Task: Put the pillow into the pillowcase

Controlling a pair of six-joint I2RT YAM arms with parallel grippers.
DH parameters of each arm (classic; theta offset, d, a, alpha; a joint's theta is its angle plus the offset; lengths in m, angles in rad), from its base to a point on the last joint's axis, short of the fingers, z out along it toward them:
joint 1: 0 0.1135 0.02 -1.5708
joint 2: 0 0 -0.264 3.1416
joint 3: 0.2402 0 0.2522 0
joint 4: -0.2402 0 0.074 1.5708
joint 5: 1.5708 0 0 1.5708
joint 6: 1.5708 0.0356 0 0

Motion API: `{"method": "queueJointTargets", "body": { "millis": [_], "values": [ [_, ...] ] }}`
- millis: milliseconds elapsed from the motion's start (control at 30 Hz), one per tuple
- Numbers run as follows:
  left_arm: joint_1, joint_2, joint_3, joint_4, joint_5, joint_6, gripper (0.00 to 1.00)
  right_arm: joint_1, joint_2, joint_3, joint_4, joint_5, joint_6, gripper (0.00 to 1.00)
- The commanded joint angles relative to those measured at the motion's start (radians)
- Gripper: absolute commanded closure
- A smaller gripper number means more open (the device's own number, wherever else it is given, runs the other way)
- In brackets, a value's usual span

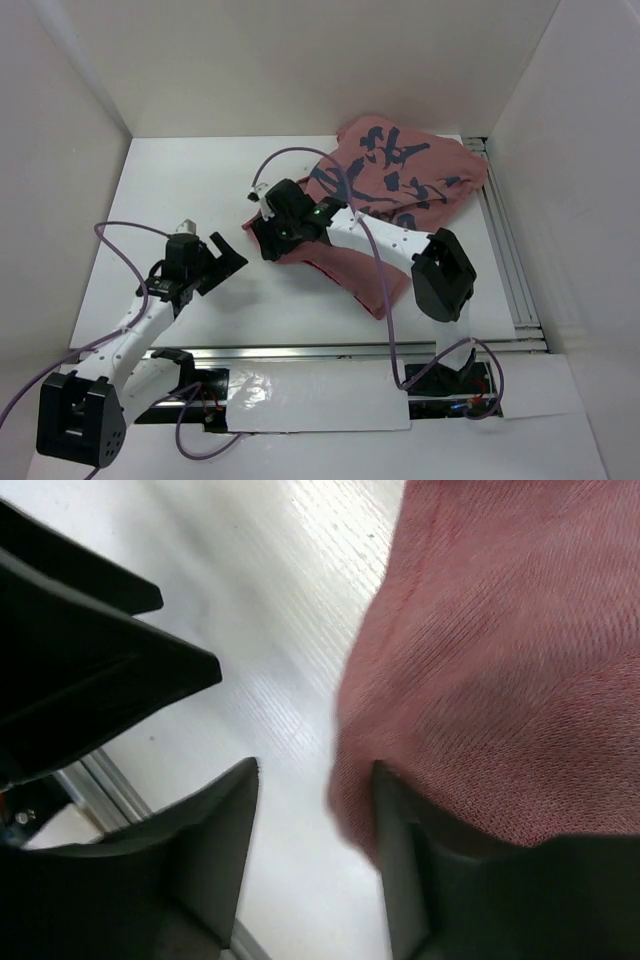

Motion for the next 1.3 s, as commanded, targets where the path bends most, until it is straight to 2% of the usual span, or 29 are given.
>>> {"method": "queueJointTargets", "body": {
  "millis": [0,33,167,333,367,467,533,667,700,767,800,833,933,1033,1167,1267],
  "values": [
    [0.017,0.021,0.015,0.095,0.07,0.035,0.0,0.023,-0.084,-0.057,0.011,0.046,0.008,0.41],
    [0.017,0.042,0.027,0.114,0.07,0.046,0.0,0.023,-0.147,-0.081,0.022,0.058,0.017,0.3],
    [0.052,0.21,0.142,0.2,0.09,0.072,0.0,0.023,-0.327,-0.219,0.042,0.188,0.081,0.13],
    [0.073,0.427,0.243,0.35,0.155,0.11,0.0,0.002,-0.585,-0.469,-0.028,0.348,0.235,0.05],
    [0.073,0.495,0.263,0.35,0.114,0.121,0.0,-0.008,-0.668,-0.5,-0.045,0.359,0.291,0.05],
    [0.083,0.62,0.365,0.368,0.124,0.184,0.02,-0.029,-0.802,-0.604,-0.133,0.371,0.408,0.03],
    [0.083,0.67,0.374,0.413,0.159,0.222,0.08,-0.038,-0.848,-0.654,-0.206,0.38,0.468,0.03],
    [0.083,0.747,0.394,0.48,0.214,0.247,0.29,-0.048,-0.923,-0.723,-0.292,0.393,0.575,0.03],
    [0.083,0.759,0.394,0.481,0.214,0.258,0.42,-0.048,-0.934,-0.753,-0.302,0.393,0.586,0.03],
    [0.083,0.759,0.38,0.51,0.231,0.249,0.57,-0.058,-0.934,-0.763,-0.317,0.393,0.586,0.03],
    [0.083,0.759,0.366,0.558,0.262,0.249,0.68,-0.058,-0.92,-0.775,-0.326,0.393,0.595,0.03],
    [0.083,0.759,0.356,0.576,0.262,0.24,0.98,-0.071,-0.904,-0.775,-0.335,0.393,0.595,0.03],
    [0.083,0.759,0.365,0.587,0.273,0.23,1.0,-0.08,-0.867,-0.819,-0.346,0.417,0.611,0.03],
    [0.083,0.696,0.333,0.605,0.273,0.22,1.0,-0.127,-0.828,-0.888,-0.302,0.417,0.588,0.03],
    [0.083,0.591,0.293,0.587,0.221,0.207,1.0,-0.201,-0.779,-0.983,-0.143,0.325,0.504,0.06],
    [0.083,0.526,0.293,0.551,0.221,0.219,1.0,-0.201,-0.758,-1.008,-0.051,0.299,0.45,0.08]
  ]
}}
